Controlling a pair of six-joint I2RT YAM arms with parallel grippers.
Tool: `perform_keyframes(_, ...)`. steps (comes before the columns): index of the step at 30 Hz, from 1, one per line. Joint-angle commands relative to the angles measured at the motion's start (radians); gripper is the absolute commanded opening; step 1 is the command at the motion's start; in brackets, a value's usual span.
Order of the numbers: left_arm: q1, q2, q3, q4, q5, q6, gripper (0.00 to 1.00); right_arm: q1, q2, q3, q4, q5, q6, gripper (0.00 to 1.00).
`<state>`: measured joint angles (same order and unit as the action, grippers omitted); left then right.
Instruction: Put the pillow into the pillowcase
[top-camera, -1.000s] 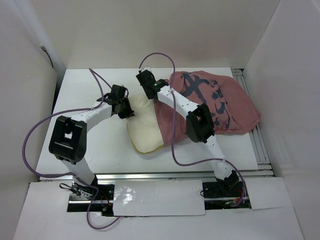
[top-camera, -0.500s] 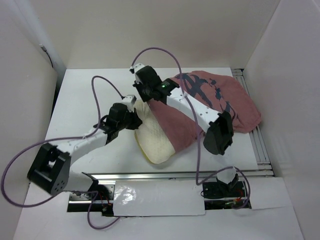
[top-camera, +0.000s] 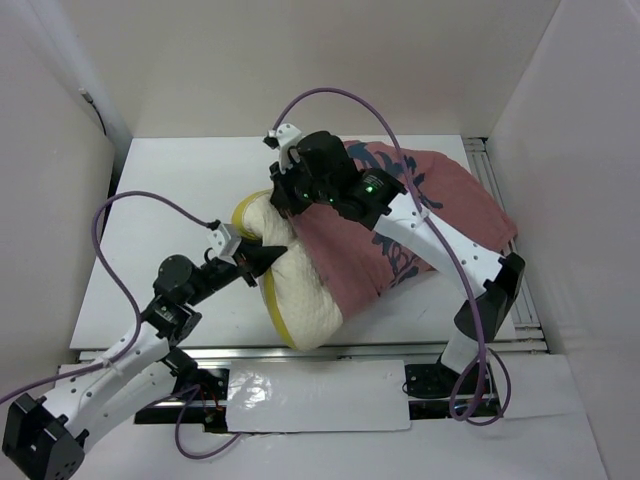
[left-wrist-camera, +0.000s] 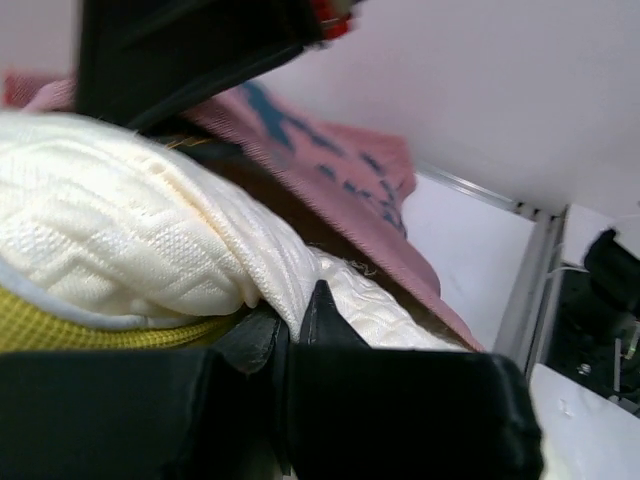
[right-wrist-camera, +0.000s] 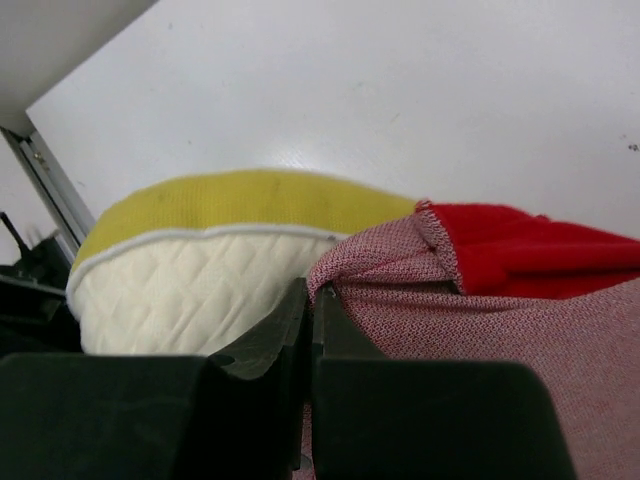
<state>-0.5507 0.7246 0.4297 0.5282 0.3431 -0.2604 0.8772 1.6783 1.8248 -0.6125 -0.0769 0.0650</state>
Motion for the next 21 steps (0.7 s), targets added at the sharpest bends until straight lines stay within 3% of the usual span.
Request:
perform_keyframes(1,-0.022,-0.05,0.02,0.262,0.162,0.072,0.0,0.036,0.03,0.103,0.07,-0.033,0.059,0.0)
perform_keyframes(6,-0.032,-0.019,-0.078,0.445,0.05,0.039,0.0,0.078,0.09,0.229,-0.002,-0.209,0.059,0.0)
perform_keyframes(12,-0.041,0.339,0.001,0.613,-0.1,-0.022,0.0,0.12,0.138,0.295,-0.082,-0.348,0.124,0.0)
perform_keyframes(15,-0.041,0.413,0.015,0.578,-0.266,-0.075,0.0,0.129,0.147,0.213,-0.055,-0.287,0.174,0.0)
perform_keyframes(19,-0.051,0.449,-0.052,0.524,-0.38,-0.12,0.0,0.129,0.147,0.11,-0.017,-0.096,0.228,0.0)
perform_keyframes(21,-0.051,0.435,-0.075,0.442,-0.406,-0.166,0.0,0.12,0.158,0.067,-0.007,-0.012,0.255,0.12)
